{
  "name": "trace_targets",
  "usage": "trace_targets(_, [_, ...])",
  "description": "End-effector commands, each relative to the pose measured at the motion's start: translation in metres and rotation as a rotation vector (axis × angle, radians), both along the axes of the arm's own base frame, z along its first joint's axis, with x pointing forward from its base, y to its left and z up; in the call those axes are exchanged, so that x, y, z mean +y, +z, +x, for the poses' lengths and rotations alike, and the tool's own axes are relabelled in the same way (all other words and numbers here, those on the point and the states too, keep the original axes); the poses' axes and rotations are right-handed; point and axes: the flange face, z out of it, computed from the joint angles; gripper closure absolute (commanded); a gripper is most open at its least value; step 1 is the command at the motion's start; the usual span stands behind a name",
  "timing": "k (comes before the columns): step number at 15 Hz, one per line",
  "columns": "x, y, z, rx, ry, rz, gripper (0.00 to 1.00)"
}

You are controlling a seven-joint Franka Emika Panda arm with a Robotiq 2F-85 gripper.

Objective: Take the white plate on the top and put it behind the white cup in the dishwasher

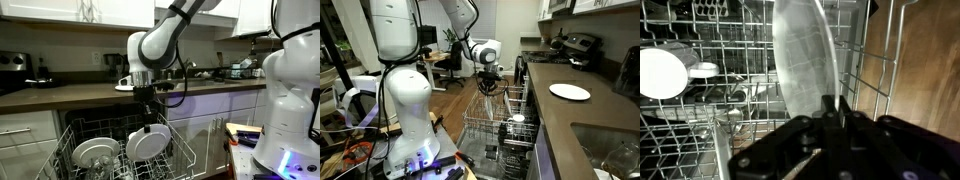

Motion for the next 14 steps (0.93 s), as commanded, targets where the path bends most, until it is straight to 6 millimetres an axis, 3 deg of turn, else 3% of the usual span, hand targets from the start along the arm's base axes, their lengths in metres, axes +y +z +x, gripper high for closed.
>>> trace_targets(1, [-0.002, -0.005, 0.018, -0.015, -0.009, 0.037, 0.95])
trace_targets(14, [-0.008, -0.032, 0.039, -0.01, -0.109, 0.084, 0.95])
